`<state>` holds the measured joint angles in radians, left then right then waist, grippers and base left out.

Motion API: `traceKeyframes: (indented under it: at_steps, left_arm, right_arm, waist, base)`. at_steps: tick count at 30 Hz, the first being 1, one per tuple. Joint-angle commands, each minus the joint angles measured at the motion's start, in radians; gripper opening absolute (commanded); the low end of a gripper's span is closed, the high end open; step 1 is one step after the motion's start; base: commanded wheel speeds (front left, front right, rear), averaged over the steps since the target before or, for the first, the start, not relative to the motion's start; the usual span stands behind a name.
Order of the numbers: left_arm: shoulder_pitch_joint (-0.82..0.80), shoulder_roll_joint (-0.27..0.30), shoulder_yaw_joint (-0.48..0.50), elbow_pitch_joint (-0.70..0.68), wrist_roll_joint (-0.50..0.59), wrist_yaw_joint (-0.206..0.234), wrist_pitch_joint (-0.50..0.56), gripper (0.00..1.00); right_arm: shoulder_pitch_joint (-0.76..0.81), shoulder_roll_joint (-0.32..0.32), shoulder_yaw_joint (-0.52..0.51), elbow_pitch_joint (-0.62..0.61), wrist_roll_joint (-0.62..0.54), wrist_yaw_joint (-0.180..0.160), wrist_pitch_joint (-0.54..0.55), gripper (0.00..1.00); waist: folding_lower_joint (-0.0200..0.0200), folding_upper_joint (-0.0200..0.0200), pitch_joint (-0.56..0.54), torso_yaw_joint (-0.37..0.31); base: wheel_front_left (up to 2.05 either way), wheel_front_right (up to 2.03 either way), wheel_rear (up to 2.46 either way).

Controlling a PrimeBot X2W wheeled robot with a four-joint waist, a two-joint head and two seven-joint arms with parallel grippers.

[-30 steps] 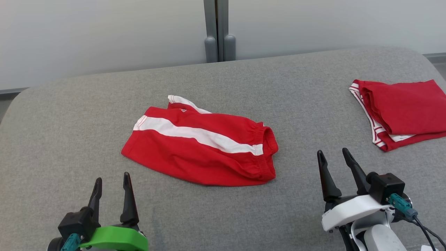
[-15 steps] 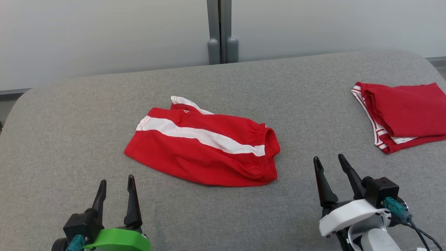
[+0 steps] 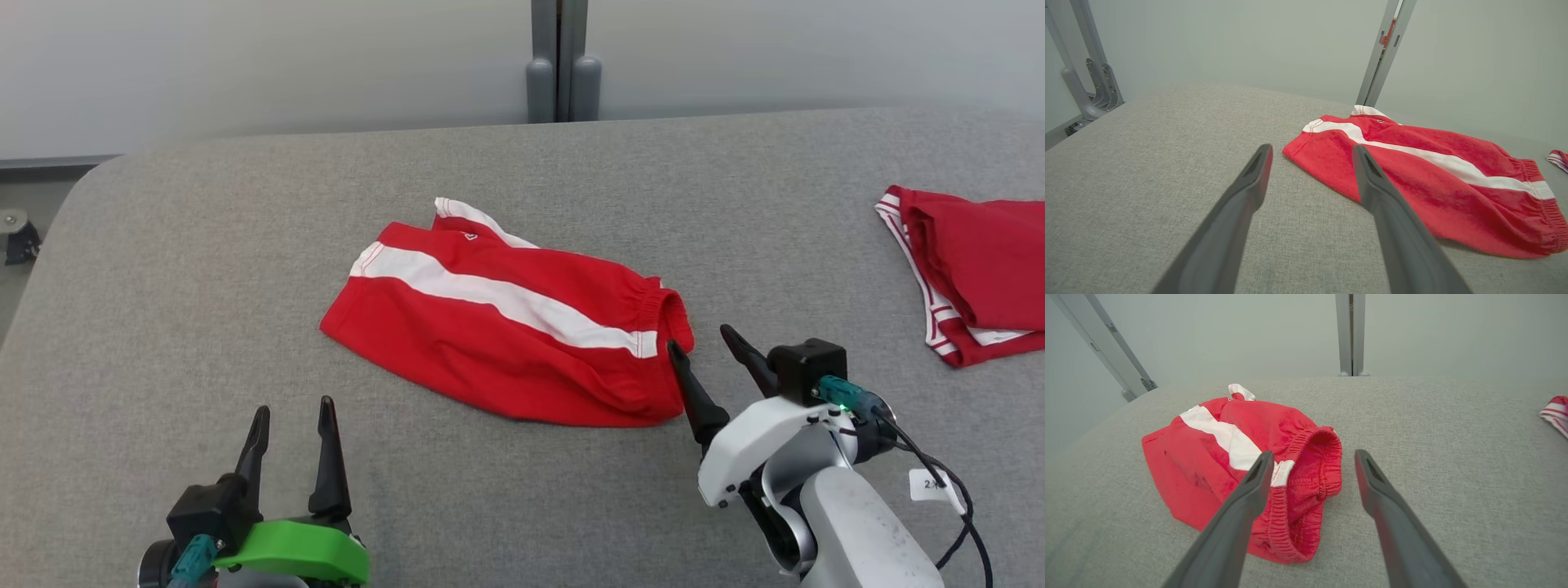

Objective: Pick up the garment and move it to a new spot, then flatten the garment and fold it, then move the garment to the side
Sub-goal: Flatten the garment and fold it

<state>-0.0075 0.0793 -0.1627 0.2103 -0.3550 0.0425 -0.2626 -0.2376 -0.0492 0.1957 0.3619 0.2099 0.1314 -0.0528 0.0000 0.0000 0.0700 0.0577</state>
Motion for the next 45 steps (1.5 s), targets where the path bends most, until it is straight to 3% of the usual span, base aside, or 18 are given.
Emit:
traceKeyframes:
  at_steps: [1,12,14,16,17,27,36,45]
  left_arm:
    - [-0.019,-0.002,0.002,0.005,0.009,-0.005,-0.003,1.00]
    - [-0.046,-0.019,0.026,0.016,0.012,-0.017,-0.003,1.00]
    - [-0.048,-0.021,0.030,0.017,0.014,-0.020,-0.003,1.00]
    - [-0.047,-0.022,0.035,0.018,0.015,-0.021,-0.003,1.00]
    - [-0.046,-0.023,0.038,0.018,0.016,-0.022,-0.003,1.00]
    - [-0.130,-0.005,0.017,0.086,0.040,-0.058,0.012,1.00]
    - [-0.392,0.012,-0.050,0.241,0.044,-0.114,0.188,1.00]
    - [-0.600,0.006,-0.077,0.464,0.012,-0.124,0.380,1.00]
  right_arm:
    - [-0.022,-0.003,0.004,0.020,-0.004,-0.002,0.021,1.00]
    - [-0.117,-0.014,0.021,0.144,0.009,-0.002,0.092,0.99]
    - [-0.126,-0.018,0.025,0.150,0.015,-0.002,0.092,0.45]
    - [-0.130,-0.021,0.026,0.159,0.020,-0.002,0.100,0.21]
    - [-0.133,-0.021,0.029,0.159,0.023,-0.002,0.102,0.00]
    - [-0.110,-0.069,0.022,0.072,0.045,-0.002,0.089,0.00]
    - [-0.103,-0.151,-0.003,-0.031,0.038,-0.002,0.125,0.00]
    - [-0.124,-0.150,0.052,-0.082,0.054,-0.002,0.120,0.00]
  waist:
    - [0.0000,0.0000,0.030,0.036]
    - [0.0000,0.0000,0.075,0.118]
    - [0.0000,0.0000,0.079,0.121]
    - [0.0000,0.0000,0.081,0.120]
    - [0.0000,0.0000,0.082,0.118]
    - [0.0000,0.0000,0.096,0.058]
    - [0.0000,0.0000,0.153,-0.012]
    - [0.0000,0.0000,0.216,-0.076]
  base:
    - [0.00,0.00,0.00]
    - [0.00,0.00,0.00]
    - [0.00,0.00,0.00]
    - [0.00,0.00,0.00]
    - [0.00,0.00,0.00]
    - [0.00,0.00,0.00]
    - [0.00,0.00,0.00]
    - [0.00,0.00,0.00]
